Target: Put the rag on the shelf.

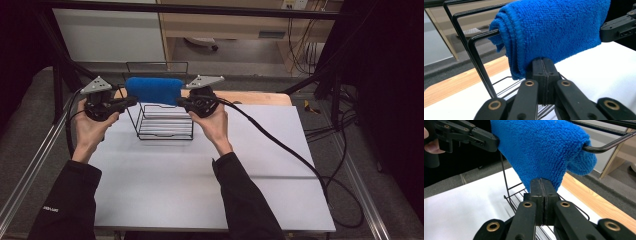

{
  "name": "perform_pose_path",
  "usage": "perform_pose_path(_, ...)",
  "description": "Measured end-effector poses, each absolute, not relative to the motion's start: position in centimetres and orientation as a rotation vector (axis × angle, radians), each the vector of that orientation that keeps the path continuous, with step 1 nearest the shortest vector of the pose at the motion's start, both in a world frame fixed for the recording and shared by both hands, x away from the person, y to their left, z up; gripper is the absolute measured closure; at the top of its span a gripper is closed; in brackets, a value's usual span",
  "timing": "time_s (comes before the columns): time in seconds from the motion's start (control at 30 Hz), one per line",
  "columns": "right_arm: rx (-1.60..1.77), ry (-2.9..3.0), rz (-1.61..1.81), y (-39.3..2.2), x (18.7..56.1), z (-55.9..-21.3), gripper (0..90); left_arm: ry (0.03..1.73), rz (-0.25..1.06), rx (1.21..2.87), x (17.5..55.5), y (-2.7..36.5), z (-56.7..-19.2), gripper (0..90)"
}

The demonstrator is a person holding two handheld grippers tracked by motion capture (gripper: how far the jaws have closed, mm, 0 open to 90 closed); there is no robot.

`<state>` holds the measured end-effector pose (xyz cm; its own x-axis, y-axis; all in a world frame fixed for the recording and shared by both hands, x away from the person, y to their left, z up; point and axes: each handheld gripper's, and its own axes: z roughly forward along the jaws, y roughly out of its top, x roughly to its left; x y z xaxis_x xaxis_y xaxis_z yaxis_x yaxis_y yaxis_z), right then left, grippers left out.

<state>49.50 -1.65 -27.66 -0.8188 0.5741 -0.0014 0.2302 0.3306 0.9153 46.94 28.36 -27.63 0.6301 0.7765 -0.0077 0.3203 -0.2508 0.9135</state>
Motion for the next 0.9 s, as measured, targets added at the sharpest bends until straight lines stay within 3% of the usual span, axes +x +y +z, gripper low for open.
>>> perform_pose_path(0.13, 0.699, 2.271, 1.499, -1.9, 49.0, -27.4, 85.6, 0.873, 0.562, 1.828, 46.5, 28.5, -27.5, 87.6)
perform_pose_path(0.4, 0.699, 2.273, 1.524, -3.8, 47.0, -26.1, 70.2, 0.872, 0.553, 1.854, 44.9, 28.7, -27.7, 71.3)
perform_pose_path(0.73, 0.798, 2.254, 1.499, -8.8, 45.2, -26.6, 40.3, 0.911, 0.54, 1.916, 43.0, 29.0, -29.6, 43.1)
perform_pose_path(0.9, 0.879, 2.245, 1.494, -11.7, 44.6, -27.7, 24.1, 0.924, 0.52, 1.929, 42.2, 29.2, -31.0, 34.5)
